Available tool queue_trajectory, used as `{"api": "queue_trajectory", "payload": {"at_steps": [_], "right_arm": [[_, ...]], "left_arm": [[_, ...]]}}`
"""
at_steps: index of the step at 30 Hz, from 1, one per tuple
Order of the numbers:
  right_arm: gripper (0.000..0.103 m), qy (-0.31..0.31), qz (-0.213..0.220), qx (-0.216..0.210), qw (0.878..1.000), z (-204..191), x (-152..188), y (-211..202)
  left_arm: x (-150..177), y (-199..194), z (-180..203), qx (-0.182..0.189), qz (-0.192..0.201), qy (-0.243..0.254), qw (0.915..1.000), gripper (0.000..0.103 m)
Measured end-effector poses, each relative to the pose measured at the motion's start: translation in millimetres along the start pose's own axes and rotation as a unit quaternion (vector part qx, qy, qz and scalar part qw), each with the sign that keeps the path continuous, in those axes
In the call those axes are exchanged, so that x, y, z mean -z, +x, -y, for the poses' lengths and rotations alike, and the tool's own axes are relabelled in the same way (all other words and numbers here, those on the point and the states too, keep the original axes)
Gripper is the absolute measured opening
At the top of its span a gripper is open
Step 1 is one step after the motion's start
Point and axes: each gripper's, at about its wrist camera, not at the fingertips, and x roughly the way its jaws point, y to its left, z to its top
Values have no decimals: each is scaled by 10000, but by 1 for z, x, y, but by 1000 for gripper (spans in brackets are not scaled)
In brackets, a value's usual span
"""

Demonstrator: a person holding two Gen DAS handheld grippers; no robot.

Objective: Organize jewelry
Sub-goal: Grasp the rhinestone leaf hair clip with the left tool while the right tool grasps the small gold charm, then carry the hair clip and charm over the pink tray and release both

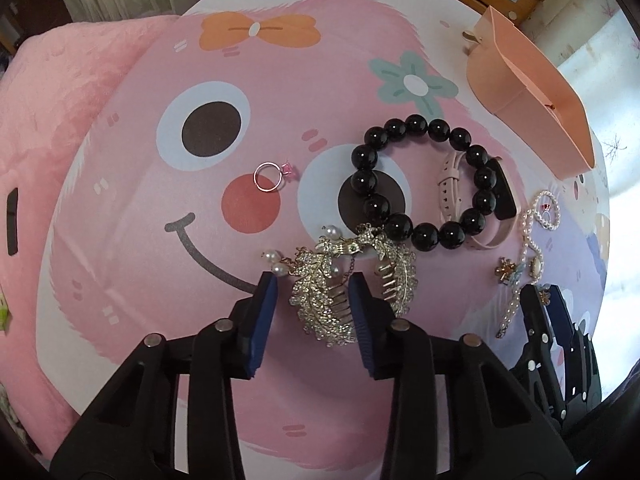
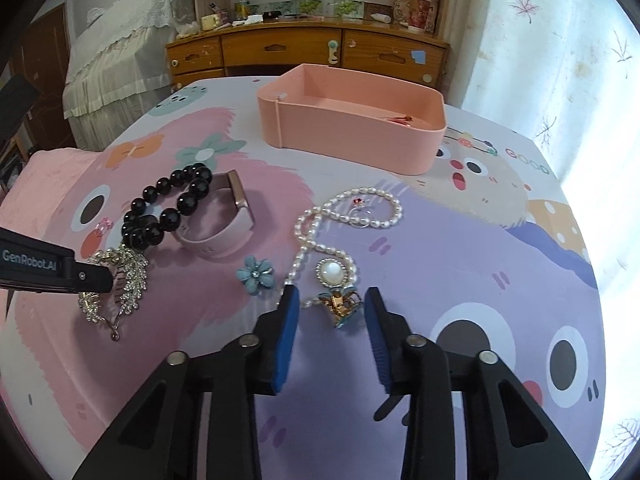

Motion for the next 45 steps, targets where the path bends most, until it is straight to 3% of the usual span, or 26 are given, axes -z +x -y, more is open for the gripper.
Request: {"api": "queue_trajectory", "payload": {"at_steps": [10, 24, 35, 40, 45], "right_arm": [[24, 385, -123, -216, 9989, 10, 1, -4], [24, 377, -3, -331, 9987, -1, -5, -33], [24, 395, 125, -341, 9986, -6, -41, -66], [24, 354, 380, -195, 9985, 3, -73, -82], [24, 285, 689, -93, 9972, 16, -106, -94]], "left_arm": [[0, 0, -15, 326, 134, -20, 9994, 24], [36, -16, -21, 271, 536, 380, 9975, 24], [8, -71, -12, 566, 865, 847, 9910, 24], [-19, -106, 1, 641, 1416, 1198, 9806, 24], [-52, -134, 18, 1042, 1696, 1397, 9700, 24]]}}
